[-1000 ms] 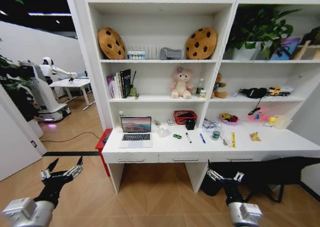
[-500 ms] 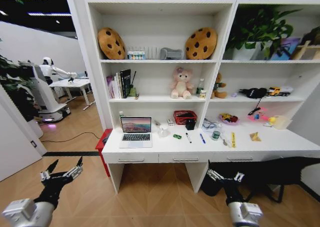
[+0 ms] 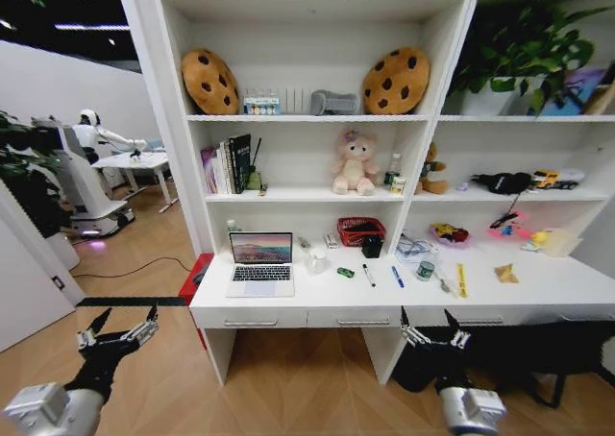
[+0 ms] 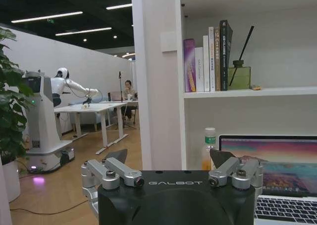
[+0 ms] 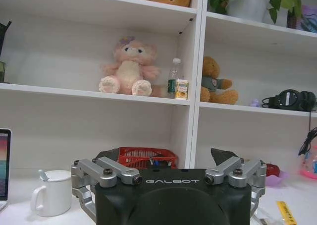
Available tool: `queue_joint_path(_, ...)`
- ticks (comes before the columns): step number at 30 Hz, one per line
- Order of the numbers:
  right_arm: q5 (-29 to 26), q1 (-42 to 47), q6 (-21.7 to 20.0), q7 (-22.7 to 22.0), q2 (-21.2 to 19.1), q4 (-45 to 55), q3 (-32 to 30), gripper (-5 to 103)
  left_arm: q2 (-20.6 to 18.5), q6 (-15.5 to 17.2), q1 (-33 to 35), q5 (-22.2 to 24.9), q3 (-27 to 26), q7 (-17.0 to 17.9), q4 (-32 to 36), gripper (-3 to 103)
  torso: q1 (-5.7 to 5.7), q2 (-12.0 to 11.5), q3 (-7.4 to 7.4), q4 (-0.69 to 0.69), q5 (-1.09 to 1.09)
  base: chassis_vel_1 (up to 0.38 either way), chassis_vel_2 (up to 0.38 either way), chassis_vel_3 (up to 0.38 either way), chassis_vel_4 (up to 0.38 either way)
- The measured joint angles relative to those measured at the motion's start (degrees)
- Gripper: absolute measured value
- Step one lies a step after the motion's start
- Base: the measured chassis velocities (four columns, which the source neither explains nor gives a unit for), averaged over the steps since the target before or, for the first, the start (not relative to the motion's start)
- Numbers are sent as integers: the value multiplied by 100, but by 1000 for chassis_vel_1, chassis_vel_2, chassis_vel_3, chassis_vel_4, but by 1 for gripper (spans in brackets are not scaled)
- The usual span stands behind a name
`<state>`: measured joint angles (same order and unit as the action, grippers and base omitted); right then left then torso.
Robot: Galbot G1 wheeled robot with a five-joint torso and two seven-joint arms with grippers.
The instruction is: Organize the objects on the table.
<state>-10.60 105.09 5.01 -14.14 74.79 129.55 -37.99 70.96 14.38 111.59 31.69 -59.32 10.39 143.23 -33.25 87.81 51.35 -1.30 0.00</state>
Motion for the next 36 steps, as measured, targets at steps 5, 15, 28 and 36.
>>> queue_joint_path(5,5,1,10,-1,-9,5,2,100,22,-12,-5,0,1,6,0,94,0,0,0,0,0,-260,268,281,-280)
queue_joint_path(15,52,8,265,16,-13,6,3,100,-73,-15,-1,5,-8,6,0,94,-9,-3,2,0,4,-272,276,279,-289)
queue_joint_path(28,24,-42,257,16,-114,-60,-31,100,-374,39,-44,98,-89,-22,0,94,8,4,-3,1,0,7,-15,-15,15)
queue_joint_path(36,57,-52,320,54,-125,-300,-21,100,-1167,46,-242,78,-120,-530,-310,77,-1,0,0,0,-1,0,0,0,0)
